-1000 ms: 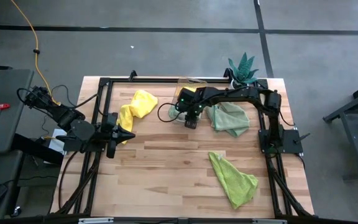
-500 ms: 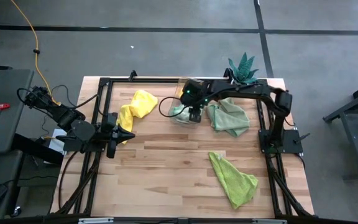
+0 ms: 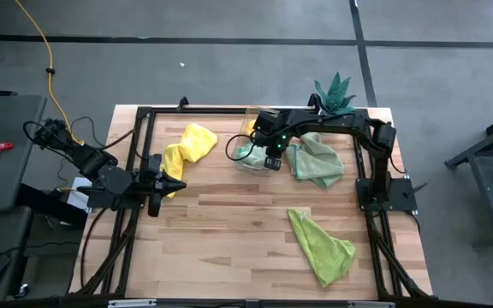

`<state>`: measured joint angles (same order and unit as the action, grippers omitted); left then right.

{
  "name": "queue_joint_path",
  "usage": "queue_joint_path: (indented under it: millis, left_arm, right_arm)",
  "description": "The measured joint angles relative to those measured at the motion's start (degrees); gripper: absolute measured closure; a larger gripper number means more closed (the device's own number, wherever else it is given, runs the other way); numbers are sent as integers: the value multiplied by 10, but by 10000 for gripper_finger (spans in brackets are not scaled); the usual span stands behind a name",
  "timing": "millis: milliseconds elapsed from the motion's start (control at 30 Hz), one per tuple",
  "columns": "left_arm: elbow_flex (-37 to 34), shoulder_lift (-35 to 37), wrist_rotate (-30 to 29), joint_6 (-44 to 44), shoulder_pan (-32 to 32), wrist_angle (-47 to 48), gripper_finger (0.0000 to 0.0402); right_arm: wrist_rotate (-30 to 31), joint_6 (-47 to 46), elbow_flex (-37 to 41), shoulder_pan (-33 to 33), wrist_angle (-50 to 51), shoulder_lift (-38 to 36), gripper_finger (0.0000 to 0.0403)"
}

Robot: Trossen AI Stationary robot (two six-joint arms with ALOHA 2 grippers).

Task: Fold microfiber towels
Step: Put the folded blue towel into the transparent bin

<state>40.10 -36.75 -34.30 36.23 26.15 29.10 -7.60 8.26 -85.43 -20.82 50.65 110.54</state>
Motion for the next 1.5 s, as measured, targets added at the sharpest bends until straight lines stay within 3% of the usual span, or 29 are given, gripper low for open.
queue_joint_path:
  millis: [500,667,867,1200,1500]
  left_arm:
    - [0,0,0,1,0,2,401]
    - [0,0,1,1,0,2,401]
    - [0,0,2,2,0,2,401]
    - [0,0,2,1,0,2,401]
    - [0,0,2,0,0,3,401]
  right_arm:
    - [-56,-40,-3,4,30,23,402]
    - [-93,-62,-52,-9,54,23,403]
    - [-151,-157,-97,-28,17,28,403]
    - [-139,-202,-97,-2,14,104,403]
    - [-124,-166,-97,34,15,129,403]
